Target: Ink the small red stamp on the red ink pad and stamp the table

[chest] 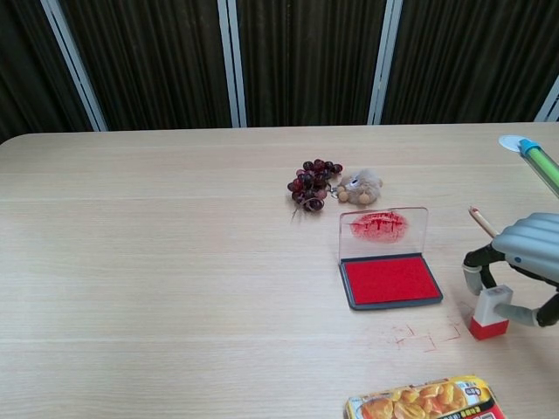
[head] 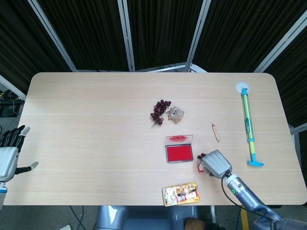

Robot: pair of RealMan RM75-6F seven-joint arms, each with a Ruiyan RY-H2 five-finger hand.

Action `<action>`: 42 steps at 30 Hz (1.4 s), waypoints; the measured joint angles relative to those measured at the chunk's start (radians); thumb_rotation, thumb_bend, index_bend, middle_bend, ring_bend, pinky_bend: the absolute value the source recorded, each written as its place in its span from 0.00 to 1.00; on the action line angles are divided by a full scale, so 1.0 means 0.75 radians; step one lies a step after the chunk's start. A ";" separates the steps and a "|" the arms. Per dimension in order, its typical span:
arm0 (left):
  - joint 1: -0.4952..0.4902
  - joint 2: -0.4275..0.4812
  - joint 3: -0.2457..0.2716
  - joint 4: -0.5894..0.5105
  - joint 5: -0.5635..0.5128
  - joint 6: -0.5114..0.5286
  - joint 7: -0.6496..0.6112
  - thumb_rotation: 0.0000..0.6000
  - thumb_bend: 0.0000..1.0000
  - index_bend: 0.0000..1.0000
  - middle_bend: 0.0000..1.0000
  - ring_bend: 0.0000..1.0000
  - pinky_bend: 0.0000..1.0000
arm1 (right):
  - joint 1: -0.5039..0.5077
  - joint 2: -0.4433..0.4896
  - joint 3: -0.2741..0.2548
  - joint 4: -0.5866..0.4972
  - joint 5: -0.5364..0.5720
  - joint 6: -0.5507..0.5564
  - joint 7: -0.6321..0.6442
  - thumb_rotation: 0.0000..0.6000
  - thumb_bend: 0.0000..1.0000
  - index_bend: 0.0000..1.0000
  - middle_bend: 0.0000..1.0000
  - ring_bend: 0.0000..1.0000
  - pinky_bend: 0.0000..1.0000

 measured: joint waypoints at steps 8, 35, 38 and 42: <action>-0.001 -0.002 0.000 -0.001 0.001 0.001 0.004 1.00 0.00 0.00 0.00 0.00 0.00 | -0.010 0.007 -0.002 -0.002 -0.019 0.014 0.027 1.00 0.24 0.39 0.43 0.89 1.00; 0.047 0.049 0.021 0.013 0.105 0.098 -0.143 1.00 0.00 0.00 0.00 0.00 0.00 | -0.394 0.428 0.053 -0.346 -0.079 0.770 0.143 1.00 0.00 0.00 0.00 0.00 0.00; 0.057 0.053 0.024 0.017 0.117 0.116 -0.161 1.00 0.00 0.00 0.00 0.00 0.00 | -0.430 0.444 0.064 -0.366 -0.028 0.767 0.176 1.00 0.00 0.00 0.00 0.00 0.00; 0.068 0.055 0.029 0.025 0.140 0.140 -0.178 1.00 0.00 0.00 0.00 0.00 0.00 | -0.457 0.451 0.079 -0.360 -0.005 0.757 0.189 1.00 0.00 0.00 0.00 0.00 0.00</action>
